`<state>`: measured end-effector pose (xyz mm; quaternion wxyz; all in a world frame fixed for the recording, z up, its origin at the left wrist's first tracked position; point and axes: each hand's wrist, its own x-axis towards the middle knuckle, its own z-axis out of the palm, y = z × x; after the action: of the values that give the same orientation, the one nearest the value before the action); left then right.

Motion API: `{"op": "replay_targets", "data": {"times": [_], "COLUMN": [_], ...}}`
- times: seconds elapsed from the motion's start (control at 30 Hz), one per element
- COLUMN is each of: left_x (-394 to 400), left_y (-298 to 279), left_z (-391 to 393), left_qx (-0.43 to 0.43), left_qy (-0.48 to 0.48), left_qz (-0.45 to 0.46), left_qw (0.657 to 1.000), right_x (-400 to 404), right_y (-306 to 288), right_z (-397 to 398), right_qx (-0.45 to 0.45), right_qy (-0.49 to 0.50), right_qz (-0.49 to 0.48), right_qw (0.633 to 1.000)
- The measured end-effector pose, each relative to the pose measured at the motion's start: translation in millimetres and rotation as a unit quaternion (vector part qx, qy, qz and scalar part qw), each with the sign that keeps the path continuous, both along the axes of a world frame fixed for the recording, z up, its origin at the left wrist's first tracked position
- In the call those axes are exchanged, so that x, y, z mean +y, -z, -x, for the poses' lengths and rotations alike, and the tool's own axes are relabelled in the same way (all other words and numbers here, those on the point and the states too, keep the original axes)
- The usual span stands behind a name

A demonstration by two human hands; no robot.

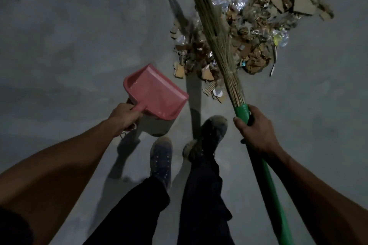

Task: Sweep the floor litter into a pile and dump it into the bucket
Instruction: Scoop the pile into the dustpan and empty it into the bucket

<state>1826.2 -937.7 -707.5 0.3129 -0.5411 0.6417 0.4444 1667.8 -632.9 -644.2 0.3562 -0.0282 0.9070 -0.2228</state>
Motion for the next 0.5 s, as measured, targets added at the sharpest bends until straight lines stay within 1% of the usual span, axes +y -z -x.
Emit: {"op": "replay_targets", "data": {"times": [0.13, 0.23, 0.37, 0.5], "left_x": [-3, -2, 6, 14], "left_y": [22, 31, 43, 51], "left_z": [14, 35, 82, 134], "left_qx": [-0.01, -0.003, 0.02, 0.034], "left_qy": [0.055, 0.104, 0.115, 0.113], "left_qz": [0.002, 0.003, 0.004, -0.012], "left_qw": [0.998, 0.995, 0.993, 0.993], "right_x": [-6, -6, -5, -17], "right_y": [27, 44, 62, 69], "right_z": [22, 51, 107, 177], "right_qx": [0.016, 0.034, 0.057, 0.068], "right_qy": [0.024, 0.031, 0.027, -0.008], "right_qz": [0.029, 0.027, 0.007, -0.024], "right_qw": [0.999, 0.999, 0.998, 0.997]}}
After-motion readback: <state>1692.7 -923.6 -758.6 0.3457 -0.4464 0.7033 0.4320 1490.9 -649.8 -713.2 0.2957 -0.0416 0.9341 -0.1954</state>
